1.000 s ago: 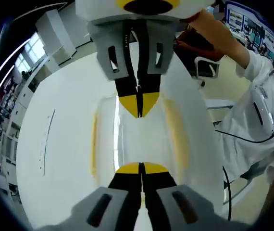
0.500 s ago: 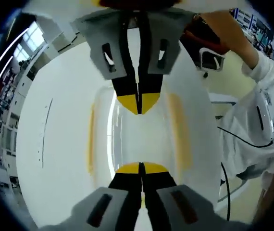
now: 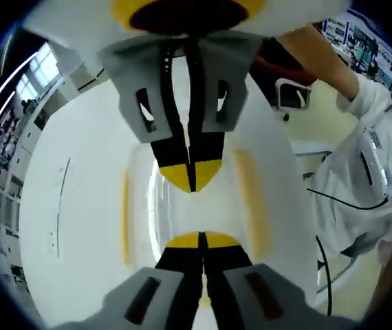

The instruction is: Snap each plastic latch of the storage box into its locked position after aligning the lid with the box until every specified latch is closed and the lid sits flush.

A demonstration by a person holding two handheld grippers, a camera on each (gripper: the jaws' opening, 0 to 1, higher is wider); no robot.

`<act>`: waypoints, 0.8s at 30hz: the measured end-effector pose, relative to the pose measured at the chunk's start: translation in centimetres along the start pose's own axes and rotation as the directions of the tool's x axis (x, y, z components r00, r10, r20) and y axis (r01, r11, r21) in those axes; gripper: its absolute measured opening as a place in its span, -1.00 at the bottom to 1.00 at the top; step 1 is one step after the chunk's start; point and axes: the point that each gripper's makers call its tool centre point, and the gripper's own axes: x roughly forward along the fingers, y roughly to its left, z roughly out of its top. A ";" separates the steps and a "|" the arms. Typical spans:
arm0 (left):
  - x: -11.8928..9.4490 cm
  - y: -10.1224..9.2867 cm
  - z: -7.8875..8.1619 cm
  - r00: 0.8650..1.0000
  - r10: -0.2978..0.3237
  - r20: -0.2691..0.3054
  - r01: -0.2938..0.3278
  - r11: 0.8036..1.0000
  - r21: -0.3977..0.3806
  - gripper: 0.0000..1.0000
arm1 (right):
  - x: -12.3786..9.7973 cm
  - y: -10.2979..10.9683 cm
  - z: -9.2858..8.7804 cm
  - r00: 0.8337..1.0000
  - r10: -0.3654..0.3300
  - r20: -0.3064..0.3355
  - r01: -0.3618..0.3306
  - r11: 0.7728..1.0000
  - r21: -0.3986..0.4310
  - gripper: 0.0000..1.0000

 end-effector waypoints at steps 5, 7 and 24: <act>-0.1 0.0 0.1 1.000 0.003 -0.014 -0.003 1.000 -0.001 -1.00 | 0.0 0.2 0.1 1.000 -0.013 0.025 0.013 1.000 -0.010 -1.00; -0.2 0.0 0.1 1.000 0.005 -0.015 -0.005 1.000 -0.009 -1.00 | -0.1 0.1 0.1 0.999 -0.024 0.039 0.024 1.000 -0.002 -1.00; -1.6 -0.4 2.7 0.986 -0.013 0.164 0.014 1.000 -0.004 -0.04 | -1.9 -0.9 2.2 0.975 -0.115 0.189 0.117 0.993 0.003 0.45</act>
